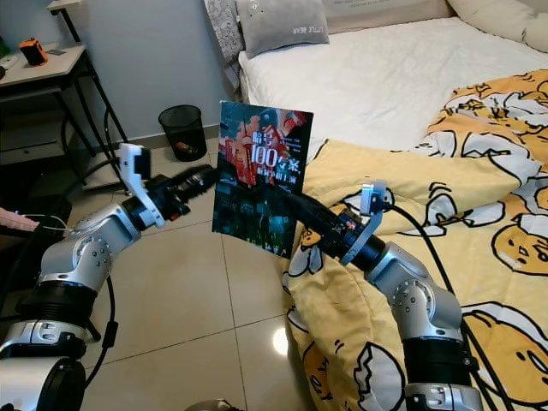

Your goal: Clean up the room

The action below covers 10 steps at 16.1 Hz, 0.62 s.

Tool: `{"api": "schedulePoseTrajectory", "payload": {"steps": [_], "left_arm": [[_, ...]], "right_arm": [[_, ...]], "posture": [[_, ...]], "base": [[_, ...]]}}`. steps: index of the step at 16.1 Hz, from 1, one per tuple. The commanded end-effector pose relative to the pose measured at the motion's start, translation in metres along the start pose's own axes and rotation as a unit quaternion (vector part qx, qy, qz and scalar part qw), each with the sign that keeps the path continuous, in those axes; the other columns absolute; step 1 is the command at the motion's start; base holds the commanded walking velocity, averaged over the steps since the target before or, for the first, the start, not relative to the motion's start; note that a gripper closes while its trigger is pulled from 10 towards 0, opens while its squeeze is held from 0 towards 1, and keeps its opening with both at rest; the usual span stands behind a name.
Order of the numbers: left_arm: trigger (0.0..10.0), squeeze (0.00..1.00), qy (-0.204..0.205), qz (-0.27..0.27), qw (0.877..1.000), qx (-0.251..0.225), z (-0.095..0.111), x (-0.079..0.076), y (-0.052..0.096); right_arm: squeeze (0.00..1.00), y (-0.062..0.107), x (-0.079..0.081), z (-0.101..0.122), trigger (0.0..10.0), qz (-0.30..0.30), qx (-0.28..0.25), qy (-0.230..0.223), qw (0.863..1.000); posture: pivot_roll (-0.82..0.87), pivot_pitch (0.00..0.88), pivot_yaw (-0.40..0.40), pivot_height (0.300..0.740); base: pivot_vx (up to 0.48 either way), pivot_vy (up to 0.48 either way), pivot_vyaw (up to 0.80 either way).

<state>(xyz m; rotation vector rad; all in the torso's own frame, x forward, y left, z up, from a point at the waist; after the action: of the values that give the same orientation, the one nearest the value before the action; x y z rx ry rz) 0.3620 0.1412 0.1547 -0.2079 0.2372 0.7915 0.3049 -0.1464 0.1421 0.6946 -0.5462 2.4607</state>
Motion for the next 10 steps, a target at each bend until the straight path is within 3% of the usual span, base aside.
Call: {"api": "schedulePoseTrajectory", "payload": {"steps": [1,5,7,8,9,10], "left_arm": [[10.0,1.00,-0.006,0.021,1.000,-0.017,0.004,0.006,0.004],[10.0,1.00,-0.011,0.090,0.996,-0.022,0.001,0.024,0.028],[10.0,1.00,-0.017,0.152,0.988,-0.011,-0.009,0.037,0.055],[10.0,1.00,-0.022,0.154,0.988,-0.007,-0.013,0.036,0.061],[10.0,1.00,-0.043,0.148,0.988,0.007,-0.020,0.028,0.062],[10.0,1.00,-0.062,0.145,0.987,0.016,-0.023,0.023,0.060]], "right_arm": [[0.00,-0.004,0.001,0.008,0.0,0.004,-0.018,0.013,1.000],[0.00,0.006,-0.018,0.009,0.0,-0.084,-0.032,0.039,0.995],[0.00,0.022,-0.035,0.021,0.0,-0.195,-0.063,0.095,0.974],[0.00,0.027,-0.039,0.027,0.0,-0.231,-0.081,0.111,0.963],[0.00,0.033,-0.047,0.039,0.0,-0.300,-0.102,0.139,0.938],[0.00,0.036,-0.050,0.043,0.0,-0.333,-0.105,0.160,0.923]], "posture": [[0.01,0.000,0.098,0.740],[0.02,0.000,0.102,0.740],[0.03,0.000,0.097,0.740],[0.03,0.000,0.095,0.740],[0.05,0.000,0.078,0.740],[0.05,0.000,0.076,0.740]], "base": [[0.000,0.000,0.00],[0.000,0.000,0.00],[0.000,0.000,0.00],[0.000,0.000,0.00],[0.000,0.000,0.00],[0.000,0.000,0.00]]}}
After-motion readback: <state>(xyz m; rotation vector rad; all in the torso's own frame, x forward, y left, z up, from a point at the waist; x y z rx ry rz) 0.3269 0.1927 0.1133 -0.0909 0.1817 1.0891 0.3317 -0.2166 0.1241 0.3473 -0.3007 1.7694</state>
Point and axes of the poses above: a point about 5 cm out from each wrist's last joint towards the gripper, its own y axis pointing back from the gripper into the wrist, its own z axis along the axis of the wrist's last joint, x = y × z, the point moved 2 cm from there along -y, pointing out of the wrist towards the gripper, and after that the axes turned 5 degrees about -y, right-handed, at the moved point
